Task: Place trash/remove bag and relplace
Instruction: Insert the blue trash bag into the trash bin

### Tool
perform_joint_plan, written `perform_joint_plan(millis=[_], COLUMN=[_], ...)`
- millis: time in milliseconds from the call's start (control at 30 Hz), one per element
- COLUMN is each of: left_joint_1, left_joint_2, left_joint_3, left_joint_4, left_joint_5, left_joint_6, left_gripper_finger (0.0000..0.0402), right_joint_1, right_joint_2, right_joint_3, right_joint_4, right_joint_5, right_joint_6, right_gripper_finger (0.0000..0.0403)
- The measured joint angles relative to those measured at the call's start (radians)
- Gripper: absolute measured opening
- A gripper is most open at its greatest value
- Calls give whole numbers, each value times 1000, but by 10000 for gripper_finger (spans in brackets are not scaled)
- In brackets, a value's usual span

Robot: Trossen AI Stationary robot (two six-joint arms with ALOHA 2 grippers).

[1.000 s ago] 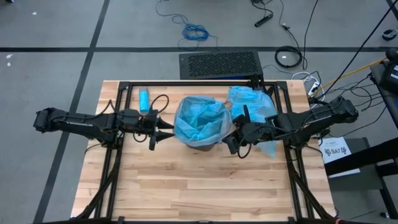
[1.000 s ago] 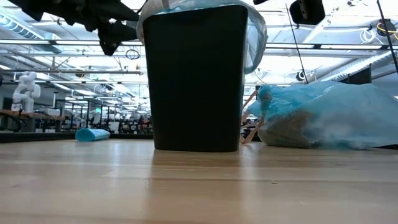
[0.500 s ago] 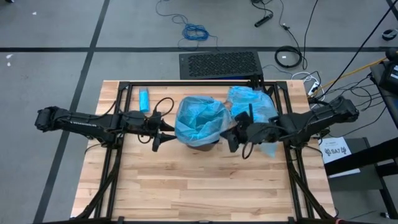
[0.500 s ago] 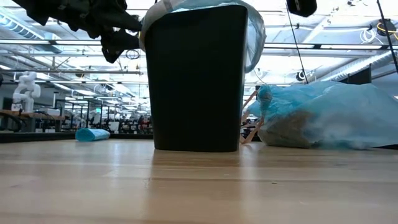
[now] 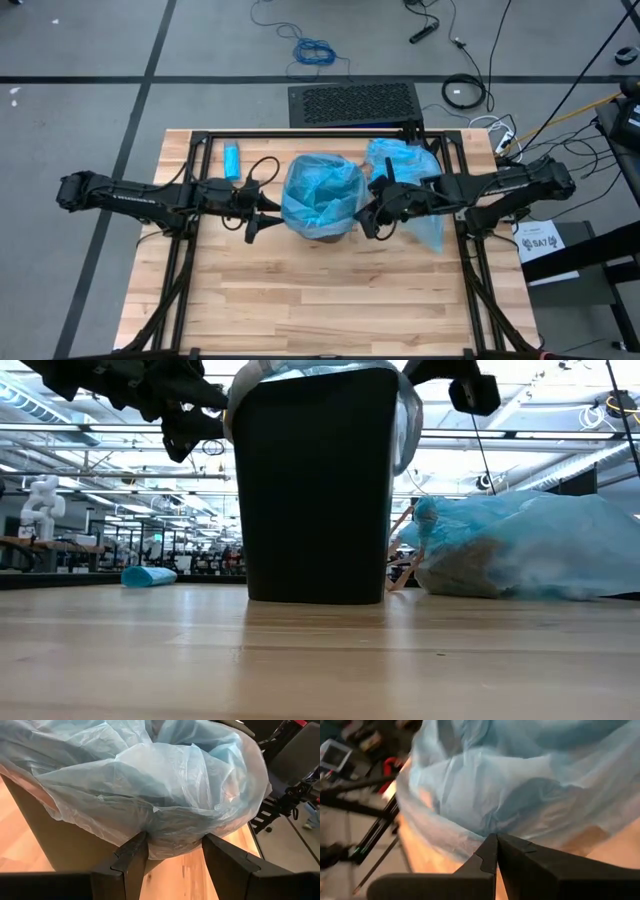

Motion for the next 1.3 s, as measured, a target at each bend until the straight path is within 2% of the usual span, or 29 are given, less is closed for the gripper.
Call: perform_joint_plan(millis=[167, 467, 533, 733, 1100, 1300], left_joint_1=[0, 0, 0, 0, 0, 0], left_joint_2=[0, 0, 0, 7, 62, 84], left_joint_3=[0, 1, 1, 1, -54, -58], left_joint_4=[0, -1, -2, -56, -63, -22], left_joint_5=[0, 0, 0, -37, -82, -46], left_joint_6=[0, 0, 1, 9, 36, -48], left_gripper_finger=[191, 191, 191, 191, 191, 191], right_joint_1=[30, 65, 65, 64, 96, 113], right_joint_2=[0, 67, 101, 188, 312, 282], right_joint_3=[0, 0, 0, 0, 0, -3], right_joint_4=[9, -10, -9, 0, 6, 13], right_joint_5=[-96, -99, -84, 62, 85, 94], right_joint_6=[26, 61, 48, -6, 5, 60], right_gripper_finger=[0, 0, 0, 0, 0, 0])
